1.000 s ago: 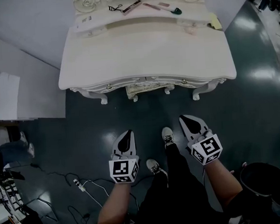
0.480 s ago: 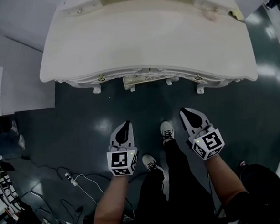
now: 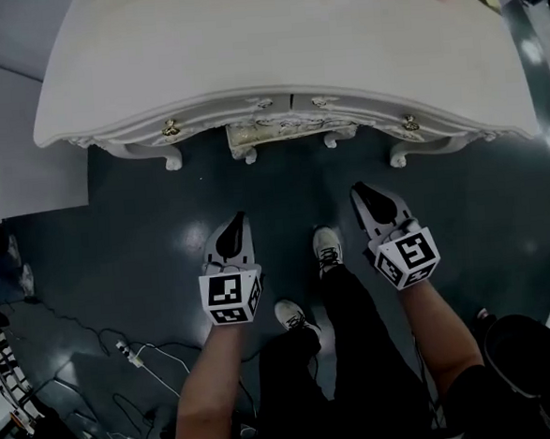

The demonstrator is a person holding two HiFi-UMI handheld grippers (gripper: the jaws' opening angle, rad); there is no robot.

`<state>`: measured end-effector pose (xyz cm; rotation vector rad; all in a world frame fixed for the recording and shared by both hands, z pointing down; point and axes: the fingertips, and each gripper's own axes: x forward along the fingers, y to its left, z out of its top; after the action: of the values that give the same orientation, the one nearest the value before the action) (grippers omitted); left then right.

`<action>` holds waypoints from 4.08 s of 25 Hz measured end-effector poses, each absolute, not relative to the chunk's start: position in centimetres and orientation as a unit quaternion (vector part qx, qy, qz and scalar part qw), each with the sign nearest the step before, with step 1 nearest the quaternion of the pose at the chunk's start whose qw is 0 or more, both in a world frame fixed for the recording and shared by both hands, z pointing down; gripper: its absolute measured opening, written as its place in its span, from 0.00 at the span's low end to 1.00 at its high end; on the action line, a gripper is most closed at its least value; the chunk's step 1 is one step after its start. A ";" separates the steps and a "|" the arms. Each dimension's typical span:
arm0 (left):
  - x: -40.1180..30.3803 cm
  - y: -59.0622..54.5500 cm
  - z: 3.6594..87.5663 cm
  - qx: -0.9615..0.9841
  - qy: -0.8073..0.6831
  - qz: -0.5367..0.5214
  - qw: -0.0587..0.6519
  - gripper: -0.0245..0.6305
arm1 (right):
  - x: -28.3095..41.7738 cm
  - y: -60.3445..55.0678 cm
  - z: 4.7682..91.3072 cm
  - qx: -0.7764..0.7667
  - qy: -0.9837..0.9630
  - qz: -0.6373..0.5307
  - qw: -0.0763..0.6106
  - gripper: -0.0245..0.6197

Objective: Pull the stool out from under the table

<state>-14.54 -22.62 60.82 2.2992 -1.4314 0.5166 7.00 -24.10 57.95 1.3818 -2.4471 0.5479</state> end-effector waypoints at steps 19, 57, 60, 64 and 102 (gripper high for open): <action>-14.7 -29.9 82.2 0.818 -0.535 0.159 0.139 0.29 | 13.6 -30.7 80.4 0.528 -0.826 0.131 0.144 0.36; -15.6 -41.7 91.8 0.792 -0.562 0.188 0.146 0.45 | 16.3 -43.9 91.1 0.561 -0.790 0.143 0.203 0.50; -15.7 -41.9 92.0 0.791 -0.563 0.188 0.150 0.43 | 16.3 -44.0 91.1 0.563 -0.788 0.139 0.207 0.47; -15.7 -41.8 92.1 0.792 -0.560 0.192 0.154 0.41 | 16.3 -44.0 91.2 0.564 -0.786 0.141 0.211 0.47; -17.1 -31.7 92.4 0.803 -0.529 0.221 0.162 0.41 | 14.9 -30.0 91.5 0.552 -0.780 0.157 0.249 0.46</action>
<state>-17.10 -31.70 92.36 2.2930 -1.5098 0.6296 14.87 -30.00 91.55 1.5030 -2.1255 0.4289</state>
